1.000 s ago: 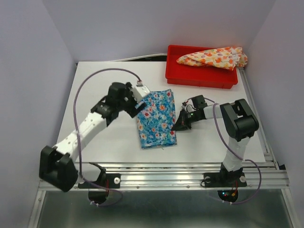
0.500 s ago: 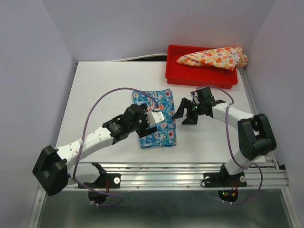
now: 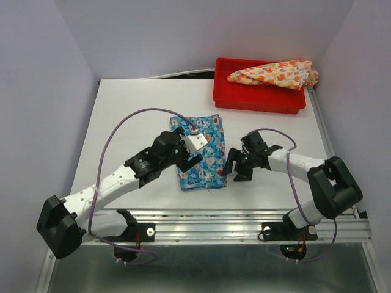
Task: Fold and stack the skirts
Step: Fold the skirt
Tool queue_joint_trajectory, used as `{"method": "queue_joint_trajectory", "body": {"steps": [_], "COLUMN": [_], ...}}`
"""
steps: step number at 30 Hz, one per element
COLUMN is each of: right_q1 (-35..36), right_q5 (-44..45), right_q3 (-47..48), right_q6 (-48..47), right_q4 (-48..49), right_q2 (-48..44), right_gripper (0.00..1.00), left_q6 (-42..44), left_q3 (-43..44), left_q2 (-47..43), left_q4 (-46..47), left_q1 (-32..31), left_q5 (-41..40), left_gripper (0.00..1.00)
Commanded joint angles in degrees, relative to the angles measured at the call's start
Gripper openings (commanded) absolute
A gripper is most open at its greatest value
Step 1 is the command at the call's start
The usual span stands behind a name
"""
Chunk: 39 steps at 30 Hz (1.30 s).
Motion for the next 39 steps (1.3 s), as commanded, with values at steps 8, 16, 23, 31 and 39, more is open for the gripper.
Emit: {"method": "queue_joint_trajectory", "body": {"steps": [8,16,23,31,39], "right_q1": [4.6,4.6,4.0,2.9,1.3], "right_q5": [1.2,-1.3,-9.9,-15.9,-21.0], "right_q3": [0.0,1.4,5.3,6.3,4.6], "right_q6": [4.3,5.5,13.1,20.0,29.2], "right_q4": [2.5,2.5,4.6,6.2,10.1], "right_q2": [4.1,6.5,6.1,6.9,6.2], "right_gripper": [0.61,0.10,0.01,0.01,0.01], "left_q6": [1.5,9.1,14.6,11.0,9.2], "left_q3": [-1.5,-4.5,-10.6,-12.1,-13.7], "left_q2": [-2.5,-4.0,-8.5,-1.9,1.2], "left_q4": [4.8,2.0,-2.7,0.5,6.8], "left_q1": [-0.2,-5.7,-16.6,-18.8,-18.8], "left_q5": [2.7,6.5,4.2,-1.9,-4.2], "left_gripper": [0.93,0.99,0.99,0.98,0.97]}}
